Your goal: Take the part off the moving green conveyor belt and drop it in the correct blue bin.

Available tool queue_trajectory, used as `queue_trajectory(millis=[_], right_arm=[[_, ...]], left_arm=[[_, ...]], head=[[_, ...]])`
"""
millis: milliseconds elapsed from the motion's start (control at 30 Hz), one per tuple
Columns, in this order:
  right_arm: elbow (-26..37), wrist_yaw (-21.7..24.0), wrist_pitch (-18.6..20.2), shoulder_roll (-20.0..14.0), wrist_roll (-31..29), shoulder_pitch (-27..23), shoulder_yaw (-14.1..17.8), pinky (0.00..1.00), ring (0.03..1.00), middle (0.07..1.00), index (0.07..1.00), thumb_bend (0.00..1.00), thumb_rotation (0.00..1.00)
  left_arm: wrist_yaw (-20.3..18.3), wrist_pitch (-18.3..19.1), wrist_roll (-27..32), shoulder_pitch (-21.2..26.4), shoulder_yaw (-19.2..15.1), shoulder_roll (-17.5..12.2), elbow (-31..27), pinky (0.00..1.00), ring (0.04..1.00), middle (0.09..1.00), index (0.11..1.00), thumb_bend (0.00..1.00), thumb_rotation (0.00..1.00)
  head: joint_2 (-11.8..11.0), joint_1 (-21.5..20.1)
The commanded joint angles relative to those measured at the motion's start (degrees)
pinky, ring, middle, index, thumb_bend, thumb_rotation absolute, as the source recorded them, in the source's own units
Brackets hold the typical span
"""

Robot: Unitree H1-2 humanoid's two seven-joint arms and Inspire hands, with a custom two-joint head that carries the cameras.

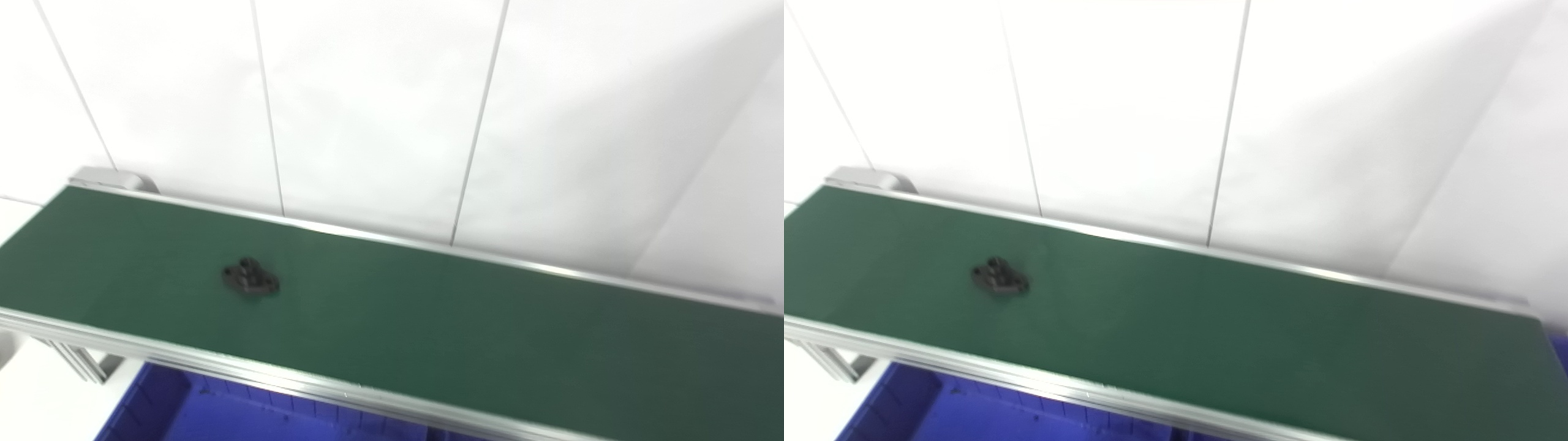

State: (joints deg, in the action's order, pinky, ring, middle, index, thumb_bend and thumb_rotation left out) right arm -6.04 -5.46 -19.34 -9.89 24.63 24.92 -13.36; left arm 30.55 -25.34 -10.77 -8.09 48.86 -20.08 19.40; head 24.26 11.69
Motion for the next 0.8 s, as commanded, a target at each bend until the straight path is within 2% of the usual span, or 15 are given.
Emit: queue_trajectory(millis=[0, 133, 300, 367, 500, 600, 633, 700, 767], right_arm=[[2.3, 0.0, -0.3, 0.5, -1.0, 0.4, 0.4, 0.8, 0.905, 0.929, 1.0, 0.81, 0.22], [2.9, -1.0, -2.0, 1.1, -1.5, 1.0, 0.8, 0.81, 0.899, 0.92, 0.993, 0.8, 0.18], [2.6, -4.3, -6.7, 2.1, -1.3, 1.3, 1.1, 0.74, 0.852, 0.874, 0.939, 0.81, 0.15], [3.3, -8.5, -7.5, 1.0, -0.1, 1.1, -0.9, 0.69, 0.821, 0.85, 0.912, 0.81, 0.15], [5.6, -18.6, -7.6, -3.1, 0.6, 0.0, -7.7, 0.56, 0.726, 0.79, 0.858, 0.8, 0.12], [7.8, -26.1, -7.6, -5.8, 1.8, -1.5, -12.2, 0.49, 0.619, 0.705, 0.792, 0.83, 0.11], [9.4, -27.9, -7.6, -6.3, 2.4, -2.0, -13.0, 0.49, 0.615, 0.702, 0.79, 0.83, 0.12], [13.0, -28.9, -7.6, -6.5, 2.4, -2.9, -13.3, 0.44, 0.549, 0.652, 0.761, 0.84, 0.13], [16.6, -28.1, -7.6, -6.5, 1.2, -3.7, -12.9, 0.41, 0.518, 0.615, 0.719, 0.85, 0.13]], left_arm=[[1.9, -1.6, -1.1, 1.0, 0.6, -0.5, -0.5, 0.64, 0.744, 0.817, 0.808, 0.85, 0.09], [3.2, -1.6, -0.9, 1.5, 1.8, -0.9, -0.2, 0.64, 0.743, 0.812, 0.806, 0.85, 0.09], [3.9, -1.6, -0.5, 1.9, 2.7, -1.3, 0.0, 0.62, 0.739, 0.81, 0.8, 0.85, 0.07], [4.2, -1.6, -0.6, 2.1, 2.9, -1.4, 0.2, 0.62, 0.737, 0.809, 0.799, 0.85, 0.08], [4.1, -1.6, -0.3, 2.2, 3.2, -1.6, 0.2, 0.61, 0.734, 0.809, 0.795, 0.85, 0.08], [4.6, -1.6, -0.5, 2.4, 3.4, -1.8, 0.4, 0.62, 0.73, 0.806, 0.792, 0.85, 0.08], [4.6, -1.6, -0.5, 2.5, 3.5, -1.8, 0.4, 0.62, 0.73, 0.806, 0.792, 0.85, 0.08], [4.7, -1.6, -0.4, 2.6, 3.5, -1.8, 0.5, 0.62, 0.73, 0.805, 0.789, 0.85, 0.08], [4.1, -1.6, 0.1, 2.6, 3.3, -1.6, 0.5, 0.62, 0.73, 0.805, 0.786, 0.85, 0.07]], head=[[-0.2, -0.1], [-0.3, 0.0], [-0.8, 0.5], [-0.8, 0.8], [-1.0, 1.1], [-0.9, 0.9], [-1.0, 0.4], [-0.9, 0.0], [-0.8, -0.6]])
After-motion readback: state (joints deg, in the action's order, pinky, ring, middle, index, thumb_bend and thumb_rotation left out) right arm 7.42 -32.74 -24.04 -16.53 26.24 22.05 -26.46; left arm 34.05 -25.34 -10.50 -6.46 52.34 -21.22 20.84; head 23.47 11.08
